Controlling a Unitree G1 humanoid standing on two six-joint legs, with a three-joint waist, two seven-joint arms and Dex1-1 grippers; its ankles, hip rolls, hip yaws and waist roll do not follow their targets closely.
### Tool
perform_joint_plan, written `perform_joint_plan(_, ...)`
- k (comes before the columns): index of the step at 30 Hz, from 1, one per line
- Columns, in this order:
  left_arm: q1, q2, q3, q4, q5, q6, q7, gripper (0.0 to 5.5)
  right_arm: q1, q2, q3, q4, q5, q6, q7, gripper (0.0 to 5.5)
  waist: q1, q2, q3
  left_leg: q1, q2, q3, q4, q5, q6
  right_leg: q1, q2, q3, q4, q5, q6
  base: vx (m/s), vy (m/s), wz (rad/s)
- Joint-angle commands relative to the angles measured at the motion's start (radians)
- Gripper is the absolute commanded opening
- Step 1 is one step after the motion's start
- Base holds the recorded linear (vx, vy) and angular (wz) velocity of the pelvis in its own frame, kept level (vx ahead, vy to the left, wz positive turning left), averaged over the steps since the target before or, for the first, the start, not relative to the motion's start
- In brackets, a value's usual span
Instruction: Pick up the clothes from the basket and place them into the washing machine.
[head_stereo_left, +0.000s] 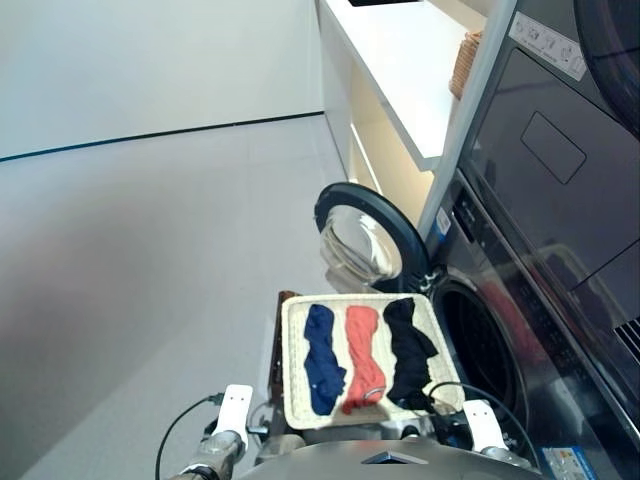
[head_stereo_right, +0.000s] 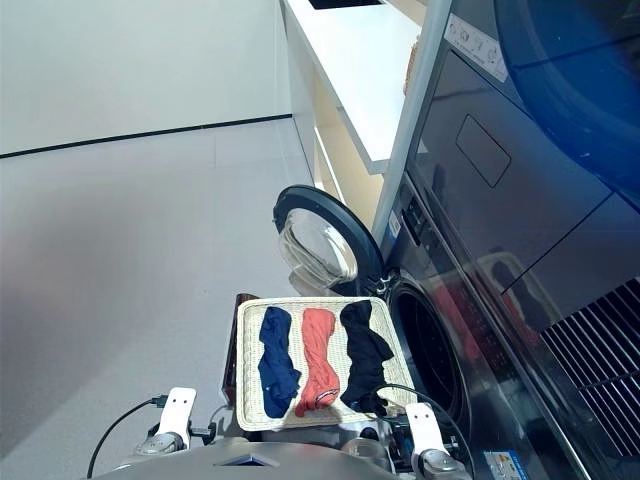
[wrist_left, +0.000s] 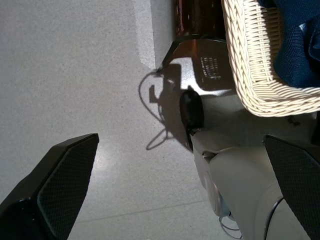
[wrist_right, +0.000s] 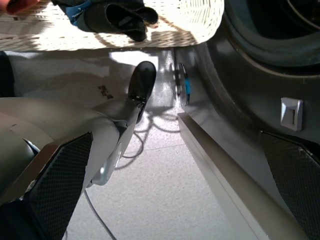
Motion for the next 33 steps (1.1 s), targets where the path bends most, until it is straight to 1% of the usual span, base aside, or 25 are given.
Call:
perform_joint_plan(1, -0.064, 0.003, -0.018, 0.072, 0.030, 0.004, -0.014, 5.50, -0.090, 0.003, 0.002, 0.020, 0.009, -0.005, 0.001, 5.50, -0.009, -0.033, 0.055, 0.055, 0.006, 0.072, 0.007, -0.057, -0.020, 0.019, -0.034, 0.046, 0.021, -0.041, 0.035, 0.000, 0.000, 0.000)
perform_joint_plan(4, -0.063, 0.008, -0.026, 0.066, 0.049, 0.000, -0.012, 5.50, -0.094, 0.001, 0.013, 0.024, -0.008, -0.002, 0.005, 5.50, -0.012, -0.034, 0.052, 0.063, 0.002, 0.081, 0.007, -0.064, -0.017, 0.016, -0.036, 0.059, 0.020, -0.038, 0.037, 0.008, 0.012, -0.135)
perform_joint_plan(10, -0.061, 0.006, -0.015, 0.065, 0.025, 0.000, -0.011, 5.50, -0.093, 0.007, 0.017, 0.030, -0.007, 0.000, 0.008, 5.50, -0.012, -0.036, 0.050, 0.070, 0.001, 0.085, 0.007, -0.068, -0.013, 0.018, -0.038, 0.063, 0.017, -0.038, 0.037, 0.000, 0.000, 0.000)
perform_joint_plan(17, -0.063, 0.007, -0.002, 0.036, -0.024, -0.011, -0.001, 5.50, -0.089, 0.010, 0.020, 0.029, -0.010, -0.002, 0.005, 5.50, -0.010, -0.033, 0.051, 0.075, 0.001, 0.074, 0.007, -0.063, -0.016, 0.034, -0.036, 0.055, 0.015, -0.049, 0.031, 0.000, 0.000, 0.000)
perform_joint_plan(22, -0.071, -0.002, 0.003, 0.028, -0.054, -0.014, 0.005, 5.50, -0.088, 0.009, 0.023, 0.036, -0.016, -0.003, 0.003, 5.50, -0.009, -0.031, 0.045, 0.080, 0.002, 0.070, 0.007, -0.061, -0.019, 0.046, -0.032, 0.050, 0.009, -0.052, 0.027, 0.000, 0.000, 0.000)
perform_joint_plan(26, -0.071, -0.008, -0.005, 0.027, -0.047, -0.016, 0.003, 5.50, -0.089, 0.007, 0.025, 0.039, -0.024, -0.002, 0.000, 5.50, -0.012, -0.029, 0.043, 0.083, 0.005, 0.069, 0.007, -0.061, -0.020, 0.050, -0.029, 0.047, 0.008, -0.054, 0.025, 0.000, 0.000, 0.000)
perform_joint_plan(28, -0.075, -0.008, -0.009, 0.020, -0.053, -0.019, 0.015, 5.50, -0.091, 0.006, 0.033, 0.034, -0.033, -0.005, -0.008, 5.50, -0.012, -0.029, 0.043, 0.084, 0.008, 0.067, 0.007, -0.059, -0.021, 0.054, -0.025, 0.047, 0.008, -0.057, 0.023, 0.000, 0.000, 0.000)
perform_joint_plan(30, -0.078, -0.010, -0.006, 0.011, -0.071, -0.022, 0.019, 5.50, -0.092, 0.006, 0.035, 0.030, -0.035, -0.007, -0.013, 5.50, -0.012, -0.029, 0.045, 0.085, 0.009, 0.066, 0.007, -0.059, -0.022, 0.056, -0.024, 0.045, 0.007, -0.059, 0.022, 0.000, 0.000, 0.000)
perform_joint_plan(31, -0.081, -0.013, -0.003, -0.012, -0.098, -0.029, 0.026, 5.50, -0.096, 0.007, 0.038, 0.018, -0.032, -0.011, -0.021, 5.50, -0.012, -0.029, 0.046, 0.085, 0.010, 0.065, 0.007, -0.058, -0.022, 0.056, -0.023, 0.046, 0.008, -0.060, 0.021, 0.000, 0.000, 0.000)
perform_joint_plan(33, -0.083, -0.015, 0.011, -0.135, -0.192, -0.052, 0.058, 5.50, -0.110, 0.002, 0.055, -0.079, -0.035, -0.029, -0.050, 5.50, -0.016, -0.025, 0.060, 0.083, 0.014, 0.068, 0.007, -0.051, -0.024, 0.048, -0.020, 0.053, 0.014, -0.061, 0.020, 0.000, 0.000, 0.000)
